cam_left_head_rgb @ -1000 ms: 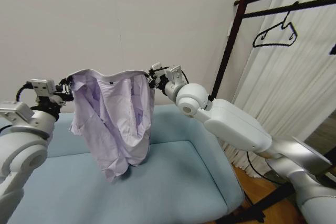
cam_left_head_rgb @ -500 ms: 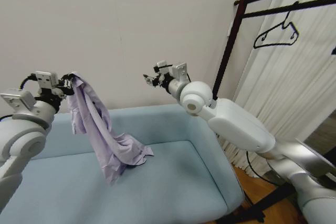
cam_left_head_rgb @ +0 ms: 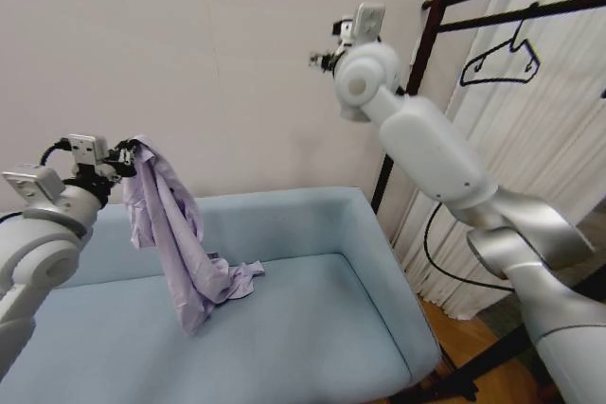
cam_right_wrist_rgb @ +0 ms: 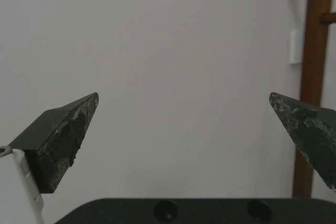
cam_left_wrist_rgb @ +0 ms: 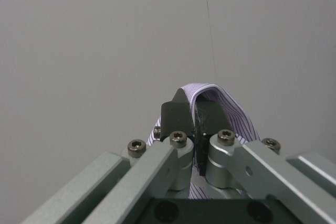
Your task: Pick up the clothes from the sofa and hang them on the clothes hanger.
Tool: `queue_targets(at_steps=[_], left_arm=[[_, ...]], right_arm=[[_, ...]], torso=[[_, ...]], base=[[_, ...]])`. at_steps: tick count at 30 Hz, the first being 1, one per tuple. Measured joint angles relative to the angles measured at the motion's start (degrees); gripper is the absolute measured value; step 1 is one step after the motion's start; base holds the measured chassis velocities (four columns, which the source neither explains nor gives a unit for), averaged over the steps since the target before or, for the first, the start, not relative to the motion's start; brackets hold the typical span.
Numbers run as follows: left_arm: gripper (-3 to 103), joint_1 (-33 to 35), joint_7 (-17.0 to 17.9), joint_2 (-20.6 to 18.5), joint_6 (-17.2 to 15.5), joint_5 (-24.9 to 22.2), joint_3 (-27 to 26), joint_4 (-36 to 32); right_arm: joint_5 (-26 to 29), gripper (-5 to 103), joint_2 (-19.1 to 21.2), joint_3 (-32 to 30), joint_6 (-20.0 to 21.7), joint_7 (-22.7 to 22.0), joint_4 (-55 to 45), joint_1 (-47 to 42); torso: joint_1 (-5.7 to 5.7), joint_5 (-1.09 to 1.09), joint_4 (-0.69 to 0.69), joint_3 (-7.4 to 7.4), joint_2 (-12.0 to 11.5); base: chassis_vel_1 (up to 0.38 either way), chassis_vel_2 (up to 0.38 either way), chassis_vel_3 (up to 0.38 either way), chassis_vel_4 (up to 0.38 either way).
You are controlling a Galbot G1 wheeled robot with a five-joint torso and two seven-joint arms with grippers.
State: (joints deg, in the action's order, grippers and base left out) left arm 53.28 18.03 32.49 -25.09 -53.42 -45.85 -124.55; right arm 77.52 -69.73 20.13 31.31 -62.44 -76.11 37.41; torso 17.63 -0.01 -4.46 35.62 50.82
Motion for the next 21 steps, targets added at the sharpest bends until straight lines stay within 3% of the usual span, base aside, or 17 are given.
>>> queue_targets(at_steps=[5,10,15,21], left_arm=[[1,0.6,-0.1,0.7,0.2,0.0,-0.6,-0.5],[1,2.1,-0.7,2.5,1.1,0.2,-1.3,-0.9],[1,2.5,-0.9,5.0,1.4,0.6,-1.5,-1.2],[1,3.0,-1.0,6.5,1.5,1.2,-1.4,-1.6]], right_arm=[[-1.5,100,-2.0,1.2,0.0,-2.5,8.7,5.2],[-1.2,100,-5.4,3.4,0.1,-10.6,21.9,11.2],[-2.3,100,-5.0,4.6,-1.2,-11.7,32.6,12.6],[-6.0,100,-1.4,6.8,-1.6,-9.2,35.4,12.1]], torso=[[-0.01,0.01,0.00,0.00,0.0],[-0.01,0.00,0.00,-0.01,0.0],[0.00,0.01,0.02,0.01,0.0],[-0.01,0.04,-0.04,0.00,0.0]], base=[[0.000,0.000,0.000,0.000],[0.000,0.000,0.000,0.000],[0.000,0.000,0.000,0.000],[0.000,0.000,0.000,0.000]])
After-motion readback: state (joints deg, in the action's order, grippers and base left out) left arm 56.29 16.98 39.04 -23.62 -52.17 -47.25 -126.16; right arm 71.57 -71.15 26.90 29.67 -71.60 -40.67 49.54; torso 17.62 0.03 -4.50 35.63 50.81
